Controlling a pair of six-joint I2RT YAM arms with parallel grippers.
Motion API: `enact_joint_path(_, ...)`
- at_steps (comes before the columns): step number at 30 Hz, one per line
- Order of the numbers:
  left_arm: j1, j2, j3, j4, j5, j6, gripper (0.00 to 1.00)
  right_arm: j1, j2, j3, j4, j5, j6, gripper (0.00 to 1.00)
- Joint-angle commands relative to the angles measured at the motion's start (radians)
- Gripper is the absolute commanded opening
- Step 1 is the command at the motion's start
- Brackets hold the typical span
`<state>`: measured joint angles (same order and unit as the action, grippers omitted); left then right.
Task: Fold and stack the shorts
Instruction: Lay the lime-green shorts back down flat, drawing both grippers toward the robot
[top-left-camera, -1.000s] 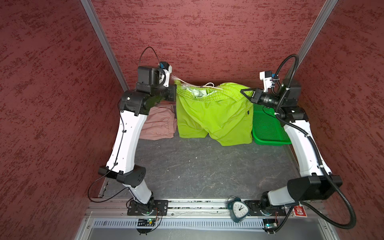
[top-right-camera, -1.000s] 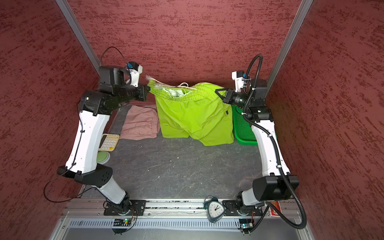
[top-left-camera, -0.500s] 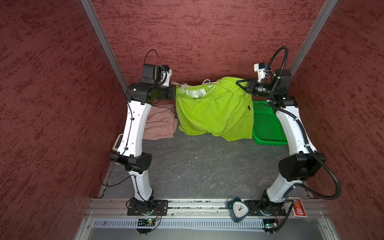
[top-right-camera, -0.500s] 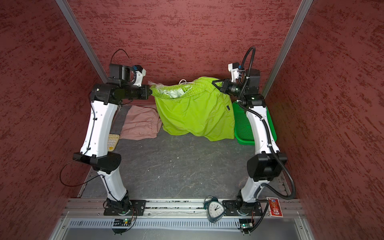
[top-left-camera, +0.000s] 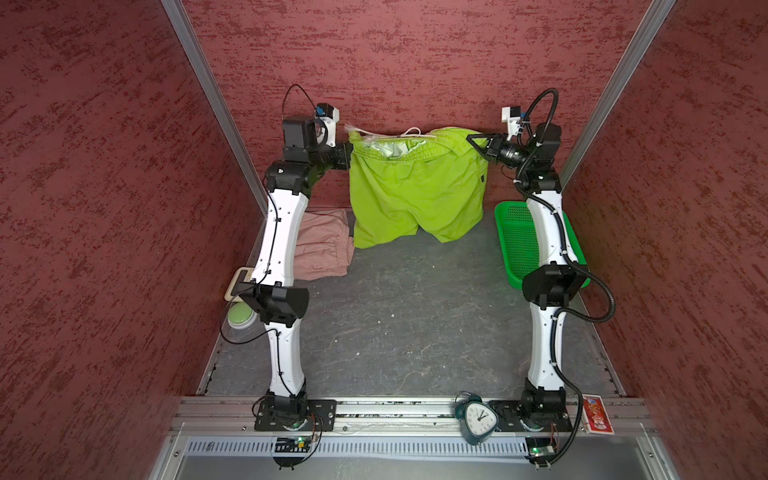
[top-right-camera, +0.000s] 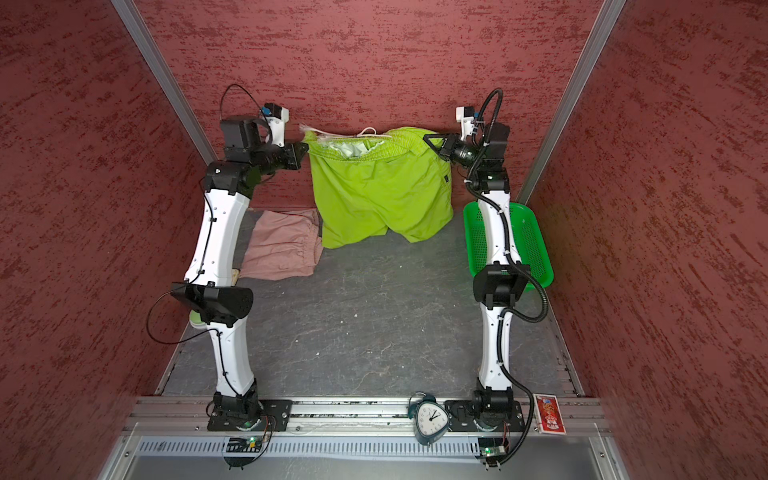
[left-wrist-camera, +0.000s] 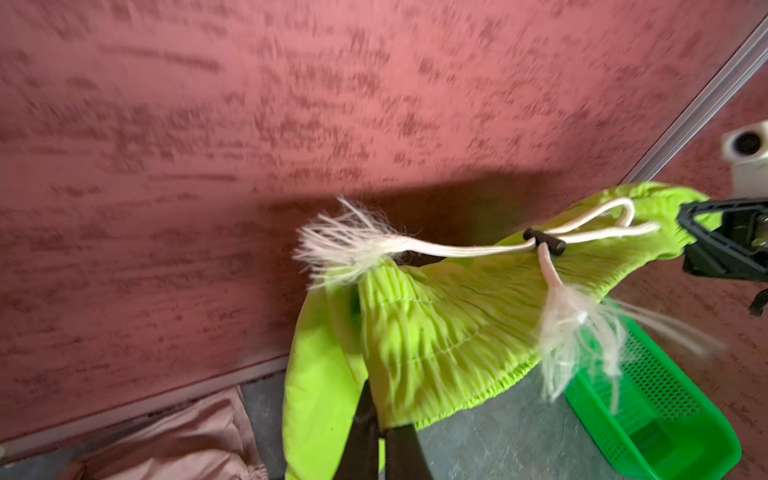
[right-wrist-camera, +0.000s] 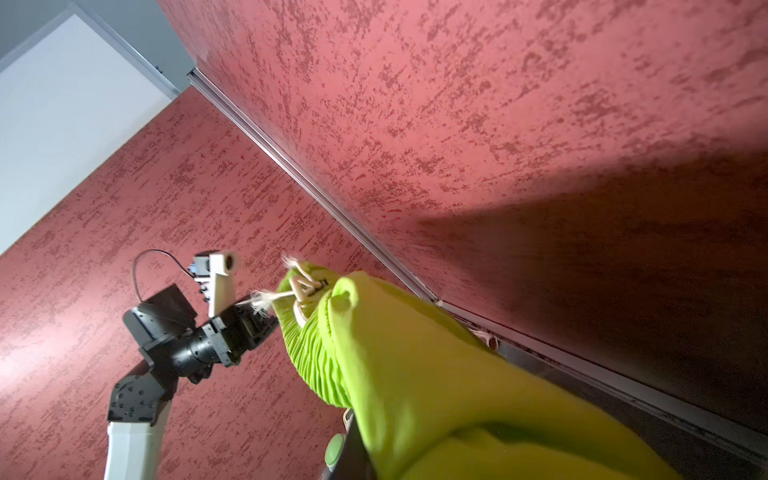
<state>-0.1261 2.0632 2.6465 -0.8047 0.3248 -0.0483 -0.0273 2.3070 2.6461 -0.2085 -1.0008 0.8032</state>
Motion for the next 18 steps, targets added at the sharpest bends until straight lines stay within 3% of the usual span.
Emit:
enact_joint_path(1,0.021,-0.101,-0.057,0.064,-0.026,0.026,0.0,-0.003,-0.23,-0.167,-0.118,0.076,-0.272,0.0)
enact_joint_path(3,0.003,-0.178,-0.216,0.092,-0.051,0.06,0.0,-0.002,-0.338,-0.347,-0.147,0.139,-0.389,0.0)
enact_joint_path(7,-0.028,-0.389,-0.698,0.239,-0.142,0.089,0.0,-0.002,-0.524,-0.723,-0.106,0.174,-0.524,0.0)
enact_joint_path(11,-0.059,-0.592,-1.113,0.341,-0.189,0.028,0.0,-0.002,-0.685,-1.125,-0.002,0.177,-0.55,0.0)
enact_joint_path(18,-0.129,-0.839,-1.552,0.244,-0.296,-0.139,0.0,0.01,-0.946,-1.712,0.008,0.197,-0.487,0.05)
